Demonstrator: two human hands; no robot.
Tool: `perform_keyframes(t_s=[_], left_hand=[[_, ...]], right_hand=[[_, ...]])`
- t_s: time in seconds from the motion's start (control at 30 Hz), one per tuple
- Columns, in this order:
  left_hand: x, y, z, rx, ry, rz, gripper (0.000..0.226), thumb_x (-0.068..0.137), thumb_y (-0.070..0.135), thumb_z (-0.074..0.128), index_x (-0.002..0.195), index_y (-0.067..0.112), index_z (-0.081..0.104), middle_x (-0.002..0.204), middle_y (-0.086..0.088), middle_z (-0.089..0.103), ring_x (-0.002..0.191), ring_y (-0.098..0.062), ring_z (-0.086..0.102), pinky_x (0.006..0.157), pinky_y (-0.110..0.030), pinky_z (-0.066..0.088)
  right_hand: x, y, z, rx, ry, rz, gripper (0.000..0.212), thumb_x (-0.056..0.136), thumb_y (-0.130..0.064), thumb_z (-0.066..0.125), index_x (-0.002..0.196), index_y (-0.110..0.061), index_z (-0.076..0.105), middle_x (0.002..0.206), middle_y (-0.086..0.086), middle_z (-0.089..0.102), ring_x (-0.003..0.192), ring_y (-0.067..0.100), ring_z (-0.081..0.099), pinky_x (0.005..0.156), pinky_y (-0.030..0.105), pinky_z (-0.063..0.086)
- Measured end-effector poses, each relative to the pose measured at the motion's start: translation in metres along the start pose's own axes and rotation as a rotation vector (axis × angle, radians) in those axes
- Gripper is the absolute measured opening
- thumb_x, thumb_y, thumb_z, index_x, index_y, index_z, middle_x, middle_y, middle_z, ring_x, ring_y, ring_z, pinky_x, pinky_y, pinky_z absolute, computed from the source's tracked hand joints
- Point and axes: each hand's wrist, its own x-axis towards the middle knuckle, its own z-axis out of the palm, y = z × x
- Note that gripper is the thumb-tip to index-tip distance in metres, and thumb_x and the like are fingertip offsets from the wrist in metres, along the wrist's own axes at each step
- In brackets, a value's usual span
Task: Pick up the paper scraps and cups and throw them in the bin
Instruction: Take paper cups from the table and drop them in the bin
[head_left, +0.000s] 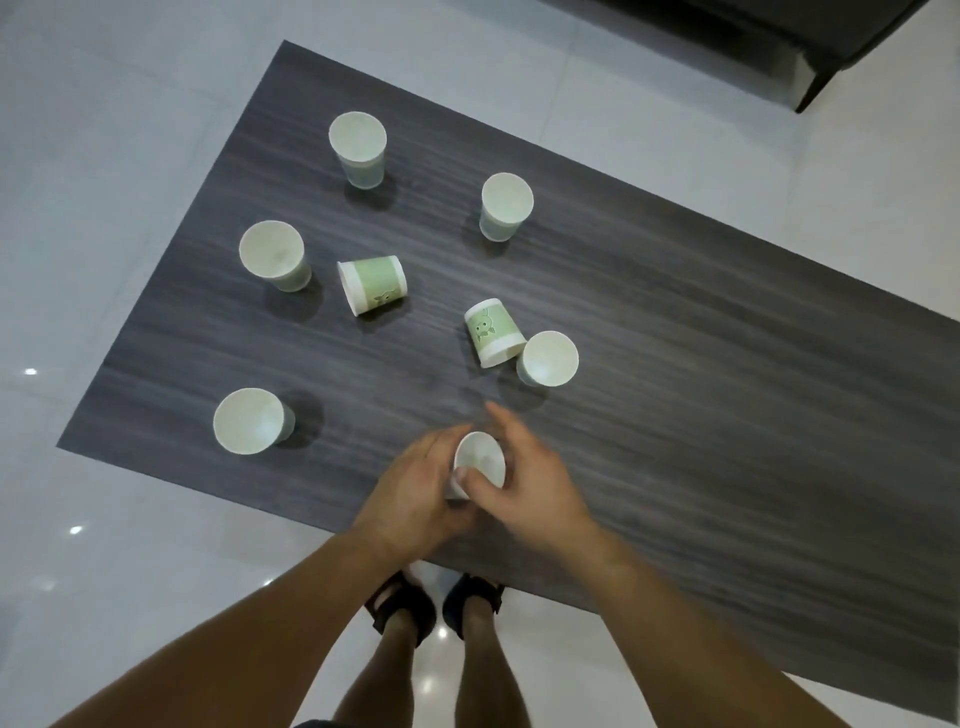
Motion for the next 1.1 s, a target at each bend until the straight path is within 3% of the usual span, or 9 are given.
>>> perform_keyframes(t_s=[0.07, 0.17, 0.3, 0.5, 0.7, 0.93, 1.1], left_hand=[[0.003, 0.0, 0.001, 0.03, 0.035, -0.022, 0.076, 0.068, 0.037, 0.078, 0.134, 0.029, 0.042, 0.128, 0.01, 0.053, 0.117, -0.006, 0.049, 0.098, -0.033, 0.047], [0.0, -0.004, 0.006, 0.068, 0.07, -0.091, 0.086, 0.068, 0.041, 0.078, 0.138, 0.035, 0.03, 0.134, 0.01, 0.046, 0.119, -0.007, 0.045, 0.098, -0.027, 0.044], [0.0, -0.002, 0.011, 0.106, 0.052, -0.13, 0.09, 0.067, 0.044, 0.076, 0.137, 0.044, 0.019, 0.135, 0.009, 0.04, 0.117, -0.009, 0.044, 0.089, -0.022, 0.04], [0.015, 0.027, -0.008, 0.203, 0.126, -0.179, 0.087, 0.071, 0.041, 0.076, 0.142, 0.034, 0.026, 0.135, 0.003, 0.039, 0.115, -0.018, 0.048, 0.089, -0.031, 0.046], [0.02, 0.103, -0.039, 0.187, 0.21, -0.122, 0.072, 0.07, 0.034, 0.074, 0.133, 0.027, 0.039, 0.123, 0.002, 0.046, 0.105, -0.022, 0.054, 0.083, -0.036, 0.048], [-0.008, 0.198, -0.058, 0.246, 0.129, 0.076, 0.081, 0.071, 0.031, 0.072, 0.141, 0.024, 0.032, 0.132, -0.003, 0.044, 0.117, -0.023, 0.046, 0.088, -0.035, 0.044], [-0.041, 0.245, -0.071, 0.291, 0.048, 0.232, 0.082, 0.073, 0.031, 0.072, 0.143, 0.025, 0.031, 0.129, -0.003, 0.045, 0.114, -0.023, 0.048, 0.088, -0.034, 0.043]], right_hand=[[0.014, 0.004, -0.02, -0.082, 0.169, -0.074, 0.077, 0.079, -0.054, 0.063, 0.146, -0.031, 0.035, 0.142, -0.01, 0.047, 0.128, 0.012, 0.045, 0.104, 0.028, 0.039], [0.055, 0.009, -0.048, -0.255, 0.439, -0.075, 0.082, 0.077, -0.041, 0.072, 0.146, -0.018, 0.035, 0.149, 0.005, 0.034, 0.135, 0.026, 0.032, 0.108, 0.036, 0.03], [0.103, 0.014, -0.06, -0.483, 0.211, 0.13, 0.104, 0.076, -0.052, 0.073, 0.153, -0.028, 0.008, 0.161, 0.005, 0.002, 0.146, 0.032, 0.005, 0.115, 0.048, 0.024], [0.086, 0.032, -0.054, -0.447, 0.087, 0.131, 0.078, 0.083, -0.035, 0.07, 0.147, -0.026, 0.027, 0.142, 0.005, 0.033, 0.129, 0.029, 0.037, 0.096, 0.042, 0.044], [0.018, 0.015, -0.098, -0.291, 0.175, 0.125, 0.077, 0.077, -0.027, 0.069, 0.144, -0.026, 0.032, 0.139, 0.002, 0.033, 0.125, 0.027, 0.041, 0.097, 0.038, 0.042], [-0.084, -0.039, -0.159, -0.213, 0.348, 0.144, 0.076, 0.076, -0.023, 0.069, 0.144, -0.021, 0.036, 0.14, 0.006, 0.035, 0.125, 0.031, 0.04, 0.104, 0.039, 0.038], [-0.171, -0.062, -0.175, -0.162, 0.502, 0.256, 0.076, 0.078, -0.026, 0.069, 0.145, -0.021, 0.035, 0.138, 0.007, 0.035, 0.124, 0.031, 0.04, 0.1, 0.038, 0.039]])
